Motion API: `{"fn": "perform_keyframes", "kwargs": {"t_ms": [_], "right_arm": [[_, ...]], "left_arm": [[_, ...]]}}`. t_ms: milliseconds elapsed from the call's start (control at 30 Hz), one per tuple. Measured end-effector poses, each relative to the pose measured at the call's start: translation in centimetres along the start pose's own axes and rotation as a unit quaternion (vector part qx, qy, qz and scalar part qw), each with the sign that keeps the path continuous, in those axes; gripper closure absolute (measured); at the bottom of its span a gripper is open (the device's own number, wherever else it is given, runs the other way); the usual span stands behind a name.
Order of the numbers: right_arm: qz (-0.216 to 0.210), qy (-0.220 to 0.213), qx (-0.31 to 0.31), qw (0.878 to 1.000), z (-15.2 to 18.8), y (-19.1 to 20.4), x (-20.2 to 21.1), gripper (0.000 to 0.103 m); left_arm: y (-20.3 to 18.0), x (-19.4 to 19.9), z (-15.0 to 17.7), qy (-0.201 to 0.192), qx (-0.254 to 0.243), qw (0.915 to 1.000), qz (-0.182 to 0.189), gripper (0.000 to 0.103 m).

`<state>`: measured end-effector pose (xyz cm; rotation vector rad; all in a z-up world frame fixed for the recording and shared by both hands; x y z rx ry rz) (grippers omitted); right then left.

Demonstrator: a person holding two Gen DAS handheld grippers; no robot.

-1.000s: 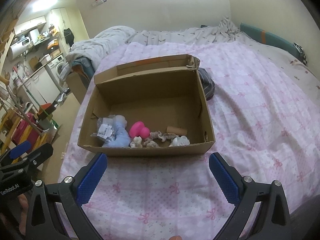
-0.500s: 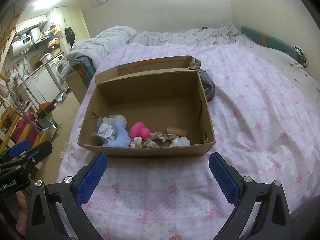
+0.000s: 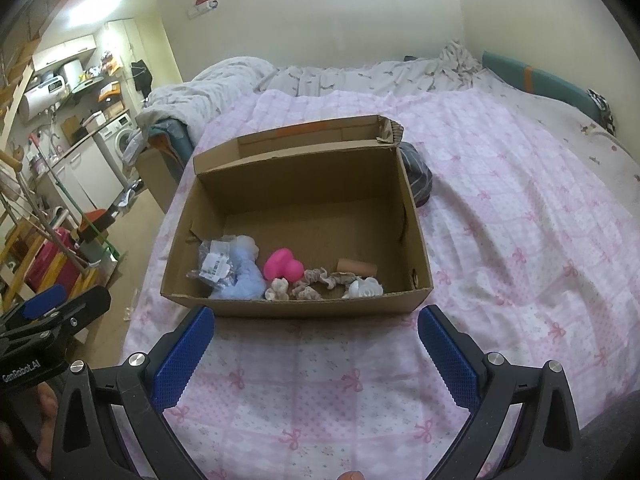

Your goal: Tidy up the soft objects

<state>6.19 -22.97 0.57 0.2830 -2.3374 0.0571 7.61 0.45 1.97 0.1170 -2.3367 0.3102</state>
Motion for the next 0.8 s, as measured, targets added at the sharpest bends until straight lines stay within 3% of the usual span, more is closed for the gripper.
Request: {"fn": "perform_keyframes", "kwargs": {"t_ms": [800], "right_arm": [[-0.001,-0.002,0.000,1.000,-0.09,0.01,-0.02,0.000]], "left_arm": [[0.43,-0.62,0.05,0.017,0.008,0.9998,0.010,0.001]]}}
Point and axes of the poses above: each gripper's, at about its wrist camera, not at the fingertips, and x roughly against the way its jaws point, y to its left, z to its underside, the point moved 1 cm from there along -x, roughly the way its jaws point, and after that the axes turned 12 degrees about x, right-handed, at the moved point
